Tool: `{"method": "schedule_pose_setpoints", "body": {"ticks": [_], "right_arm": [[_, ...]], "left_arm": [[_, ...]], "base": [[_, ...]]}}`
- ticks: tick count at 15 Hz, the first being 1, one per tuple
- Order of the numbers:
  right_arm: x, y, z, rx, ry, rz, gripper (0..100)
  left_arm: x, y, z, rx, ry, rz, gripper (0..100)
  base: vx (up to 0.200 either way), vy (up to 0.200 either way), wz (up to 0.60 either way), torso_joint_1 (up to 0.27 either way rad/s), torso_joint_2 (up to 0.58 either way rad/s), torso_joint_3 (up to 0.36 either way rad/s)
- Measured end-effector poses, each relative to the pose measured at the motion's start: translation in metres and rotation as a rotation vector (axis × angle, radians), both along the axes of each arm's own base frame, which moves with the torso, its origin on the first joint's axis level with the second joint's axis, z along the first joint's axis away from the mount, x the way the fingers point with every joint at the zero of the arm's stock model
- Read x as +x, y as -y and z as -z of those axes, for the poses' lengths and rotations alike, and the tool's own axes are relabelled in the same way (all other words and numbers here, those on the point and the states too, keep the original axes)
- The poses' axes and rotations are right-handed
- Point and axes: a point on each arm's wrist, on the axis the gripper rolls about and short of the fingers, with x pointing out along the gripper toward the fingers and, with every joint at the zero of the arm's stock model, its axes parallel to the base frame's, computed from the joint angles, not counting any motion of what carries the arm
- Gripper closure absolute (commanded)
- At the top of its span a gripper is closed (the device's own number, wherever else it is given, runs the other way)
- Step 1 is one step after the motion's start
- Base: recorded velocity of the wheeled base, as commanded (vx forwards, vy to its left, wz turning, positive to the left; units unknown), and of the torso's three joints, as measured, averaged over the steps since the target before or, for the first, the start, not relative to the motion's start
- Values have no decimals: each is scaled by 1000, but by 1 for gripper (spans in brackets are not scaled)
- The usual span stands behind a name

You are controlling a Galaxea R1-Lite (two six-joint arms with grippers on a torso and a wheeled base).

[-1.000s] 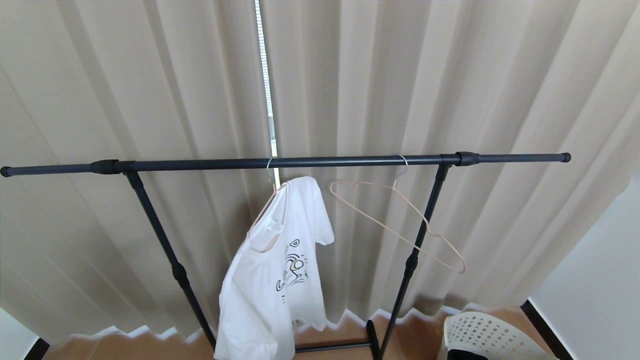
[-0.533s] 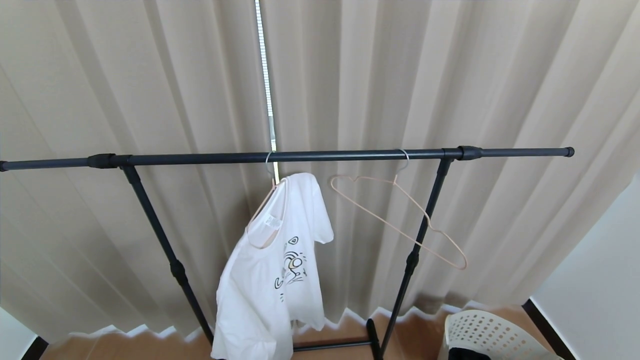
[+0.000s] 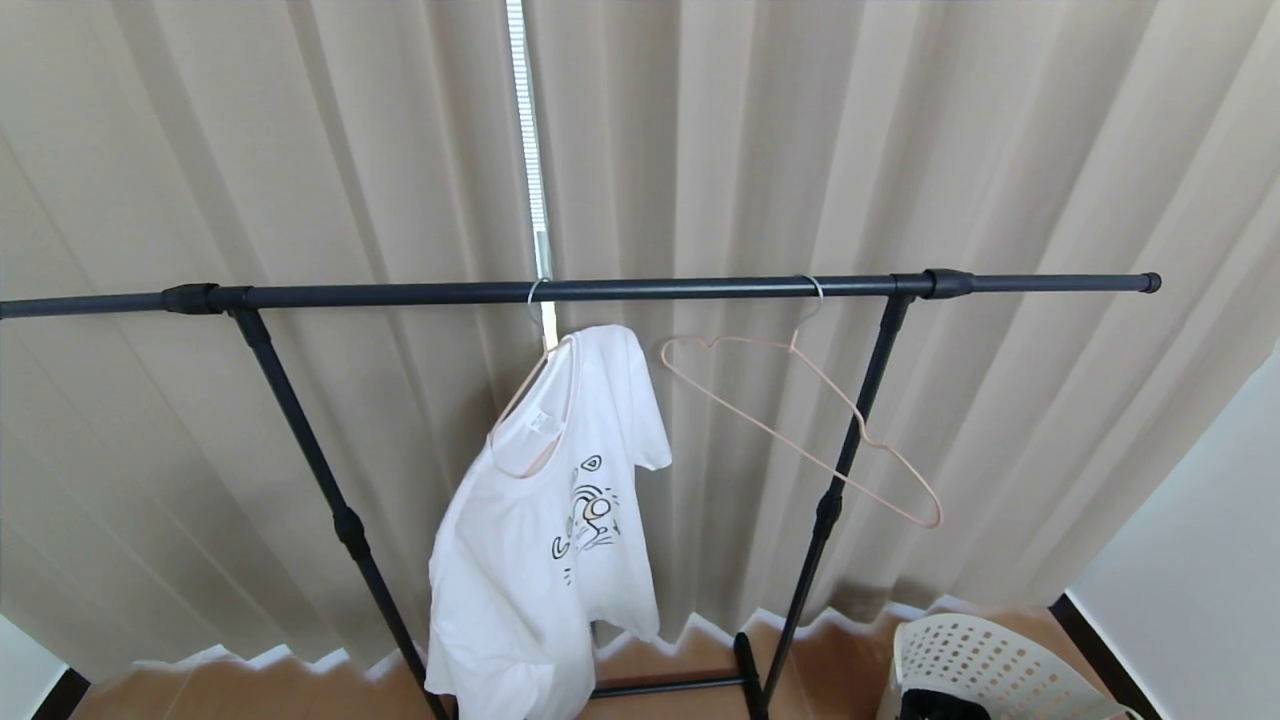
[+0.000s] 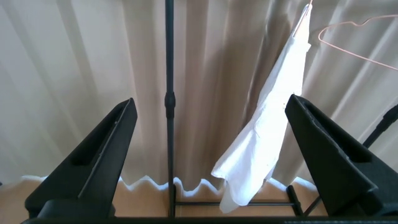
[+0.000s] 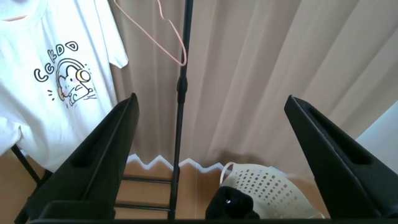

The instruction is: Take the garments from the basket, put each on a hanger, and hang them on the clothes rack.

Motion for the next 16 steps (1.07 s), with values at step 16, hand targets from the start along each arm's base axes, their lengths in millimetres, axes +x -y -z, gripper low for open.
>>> {"method": "schedule_pose_setpoints", "body": {"ticks": [16], "right_arm": [[0,0,0,10,6,7,0]], "left_arm": [[0,0,0,-5,1,-7,0]], "base": [[0,0,0,-153,355,197]]}}
